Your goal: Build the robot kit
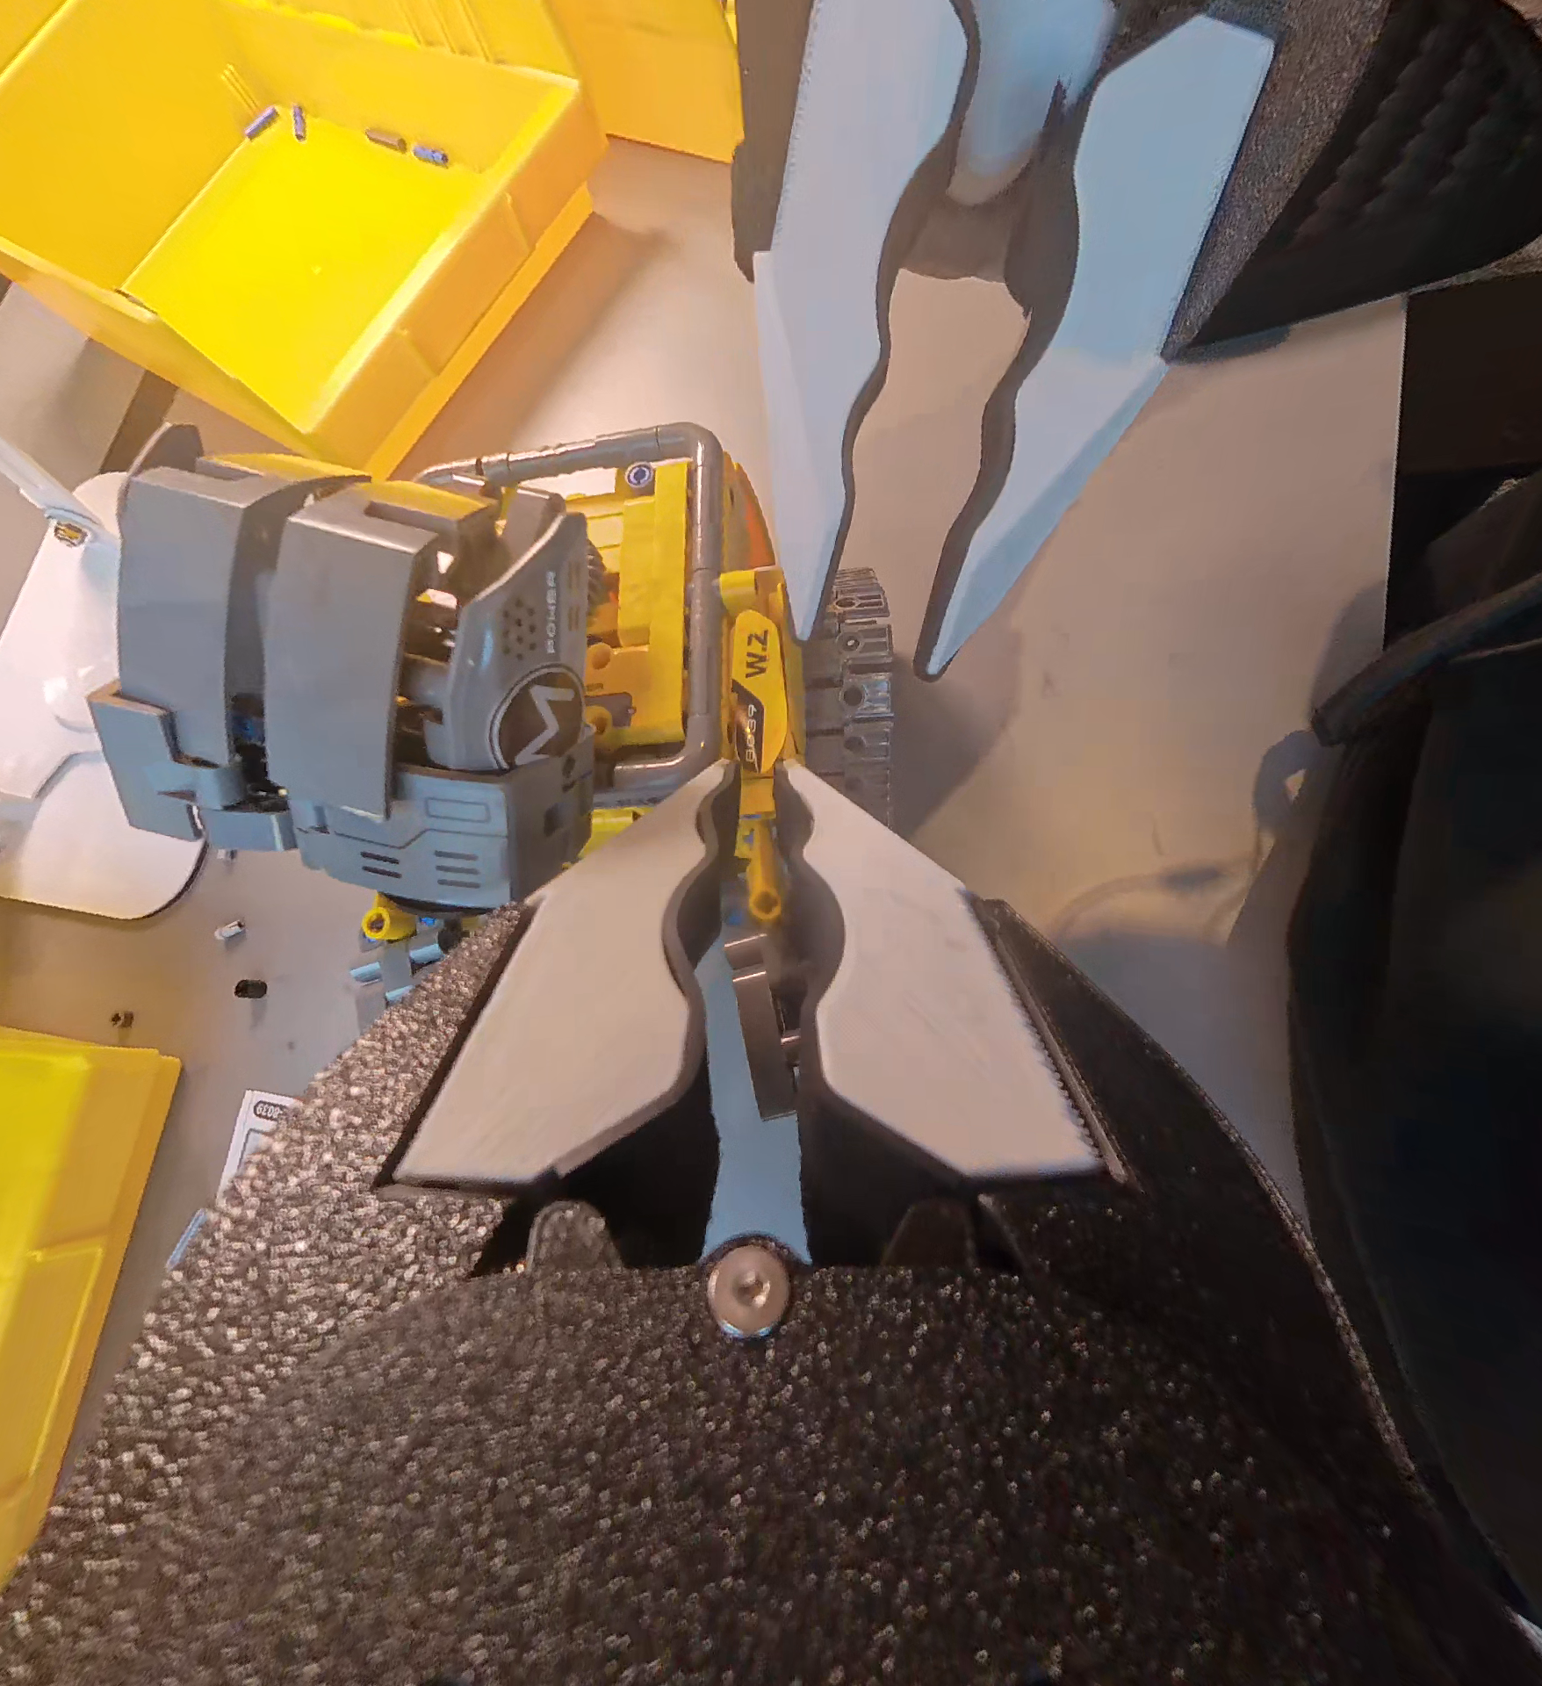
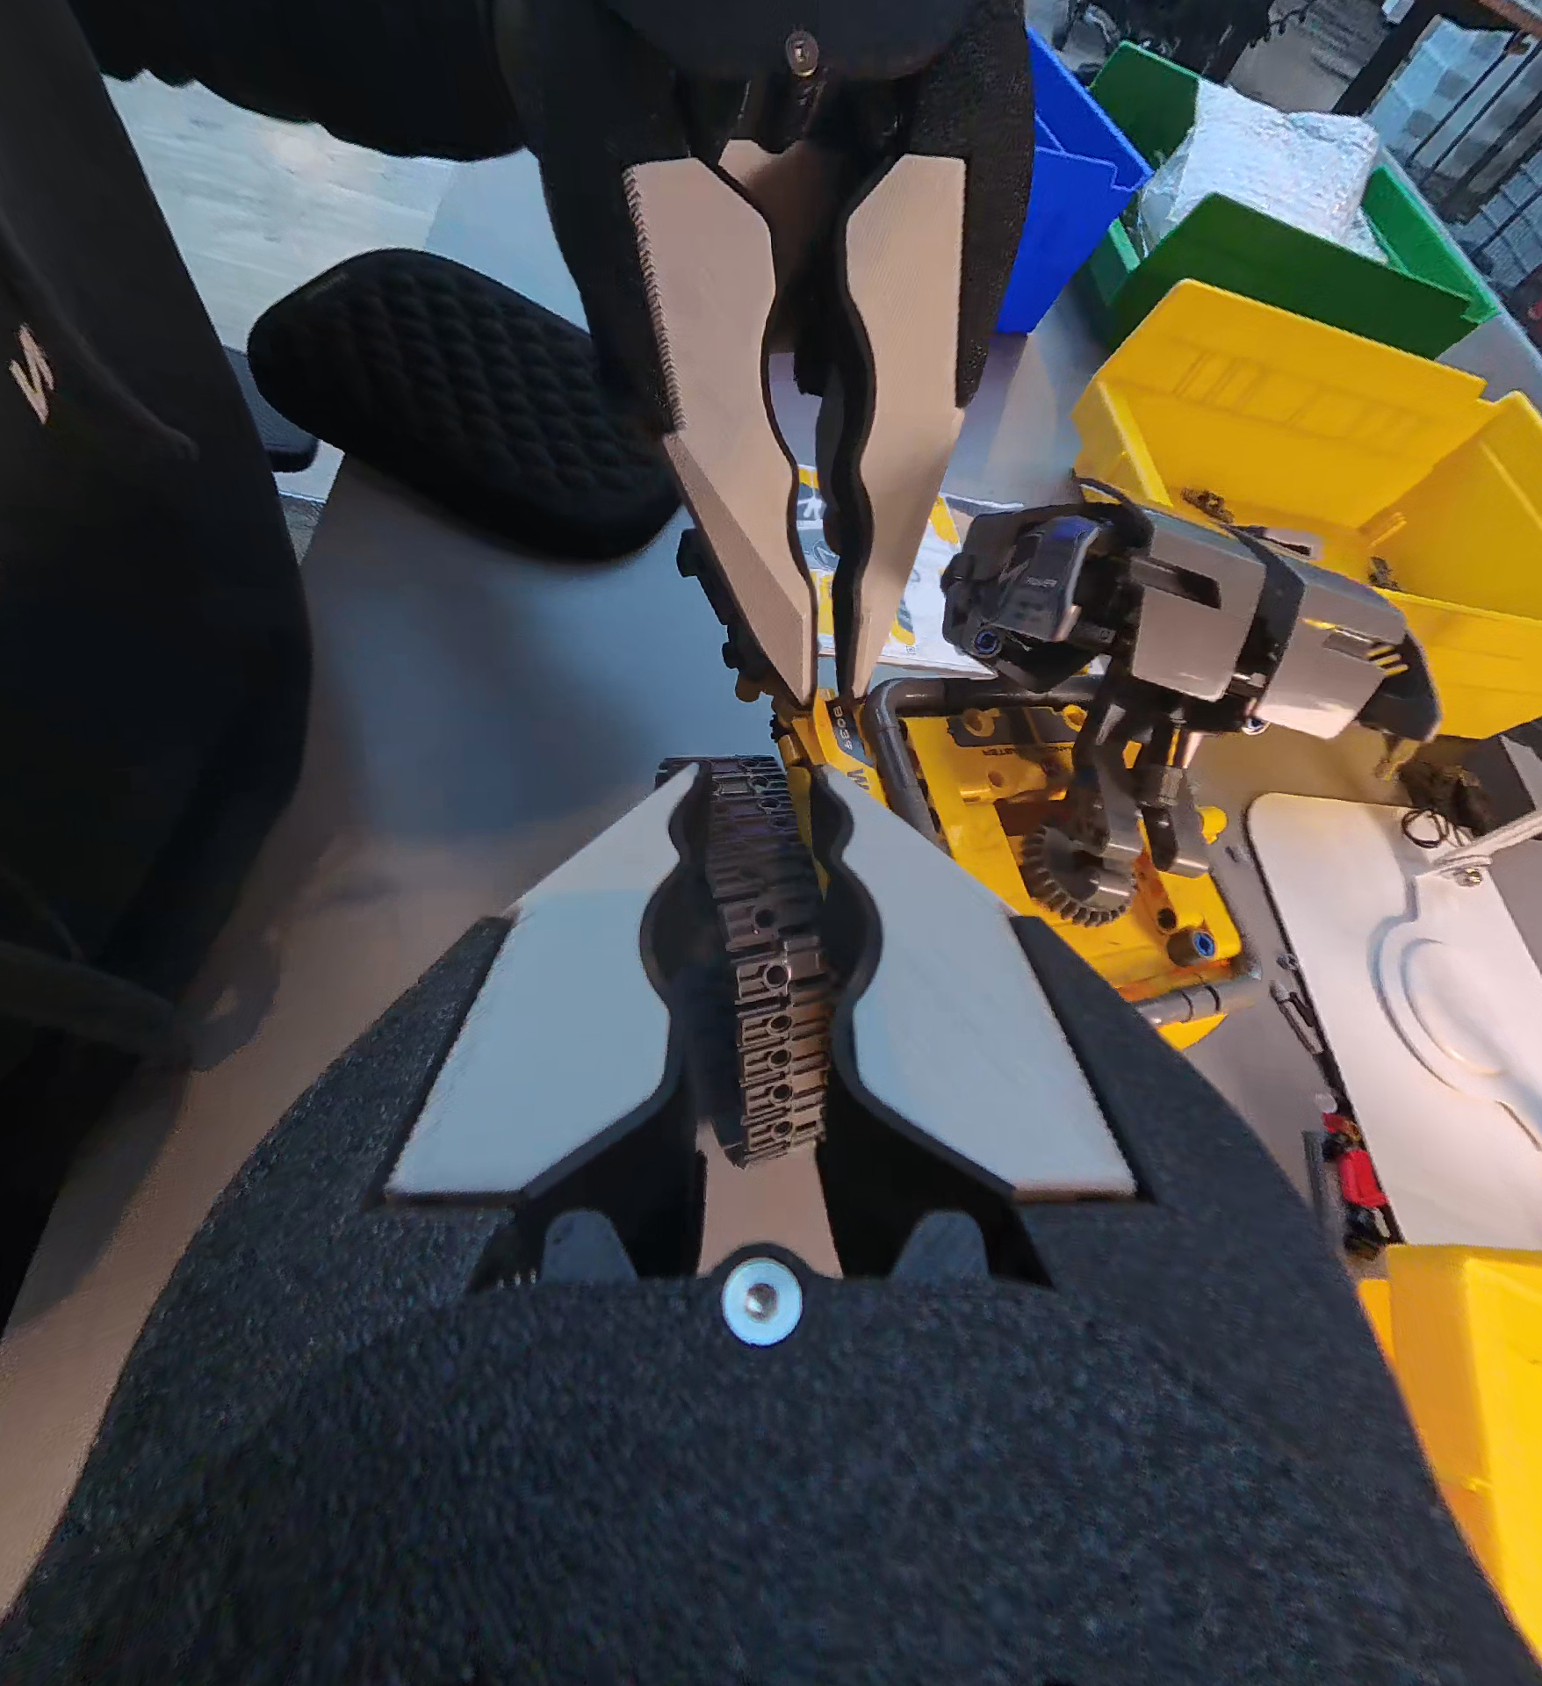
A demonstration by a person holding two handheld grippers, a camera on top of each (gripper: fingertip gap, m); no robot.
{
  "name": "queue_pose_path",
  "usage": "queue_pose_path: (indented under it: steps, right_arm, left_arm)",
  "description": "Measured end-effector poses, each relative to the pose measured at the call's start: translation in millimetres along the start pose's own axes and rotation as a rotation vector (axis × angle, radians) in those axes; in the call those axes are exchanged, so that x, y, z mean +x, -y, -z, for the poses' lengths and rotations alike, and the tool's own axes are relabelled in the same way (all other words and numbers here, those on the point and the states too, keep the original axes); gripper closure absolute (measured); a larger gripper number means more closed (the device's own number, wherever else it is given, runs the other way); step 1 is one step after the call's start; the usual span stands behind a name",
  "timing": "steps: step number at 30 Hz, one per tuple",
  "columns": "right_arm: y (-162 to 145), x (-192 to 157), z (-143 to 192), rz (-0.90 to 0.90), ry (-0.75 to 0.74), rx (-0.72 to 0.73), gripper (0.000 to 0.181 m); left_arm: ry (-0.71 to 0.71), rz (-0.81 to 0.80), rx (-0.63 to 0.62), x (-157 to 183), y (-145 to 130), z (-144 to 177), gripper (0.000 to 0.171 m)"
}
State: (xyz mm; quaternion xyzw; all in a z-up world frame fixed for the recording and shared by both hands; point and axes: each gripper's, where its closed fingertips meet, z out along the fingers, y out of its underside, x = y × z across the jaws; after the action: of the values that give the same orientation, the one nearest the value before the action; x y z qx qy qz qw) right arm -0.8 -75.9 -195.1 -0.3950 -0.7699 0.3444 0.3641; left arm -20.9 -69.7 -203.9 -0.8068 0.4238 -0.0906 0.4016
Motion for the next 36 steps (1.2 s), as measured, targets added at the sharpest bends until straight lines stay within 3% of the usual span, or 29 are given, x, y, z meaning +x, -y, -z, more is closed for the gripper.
queue_pose_path:
  steps: [36]
  right_arm:
    - [-9.1,8.3,-6.2,0.089,-0.097,-0.114,0.16]
  left_arm:
    - [-0.017,0.071,-0.027,1.0,-0.3,-2.2,0.166]
